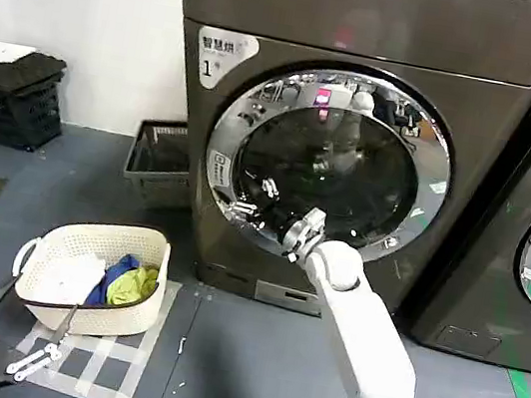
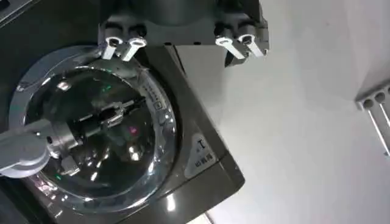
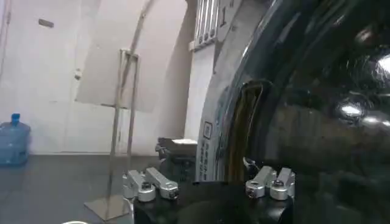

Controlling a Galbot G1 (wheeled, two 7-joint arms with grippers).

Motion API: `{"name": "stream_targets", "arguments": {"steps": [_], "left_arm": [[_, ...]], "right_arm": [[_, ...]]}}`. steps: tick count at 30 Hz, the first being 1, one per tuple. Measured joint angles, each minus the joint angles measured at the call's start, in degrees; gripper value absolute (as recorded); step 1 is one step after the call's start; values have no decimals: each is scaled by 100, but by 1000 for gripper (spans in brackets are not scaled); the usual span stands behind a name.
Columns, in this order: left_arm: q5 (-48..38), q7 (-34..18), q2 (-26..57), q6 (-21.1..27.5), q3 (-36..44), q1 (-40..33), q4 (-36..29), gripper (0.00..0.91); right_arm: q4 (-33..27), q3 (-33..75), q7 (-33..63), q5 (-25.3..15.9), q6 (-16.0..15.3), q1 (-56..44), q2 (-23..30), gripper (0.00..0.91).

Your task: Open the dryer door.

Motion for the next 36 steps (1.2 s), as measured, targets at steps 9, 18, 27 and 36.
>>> {"name": "stream_targets", "arguments": {"steps": [9, 18, 27, 36], "left_arm": [[2, 1, -1, 0, 3, -1, 3, 907], [1, 2, -1, 0, 12, 3, 9, 907], [0, 2, -5, 0, 18, 0, 5, 907], [0, 1, -10, -1, 28, -10, 21, 907]], "right_arm": [[-259, -24, -46, -51, 25, 130, 161, 907], [-445, -50, -119, -94, 69, 238, 284, 907], [-489, -107, -256, -89, 69, 292, 327, 907], [-558, -131, -327, -75, 103, 344, 353, 907]]}}
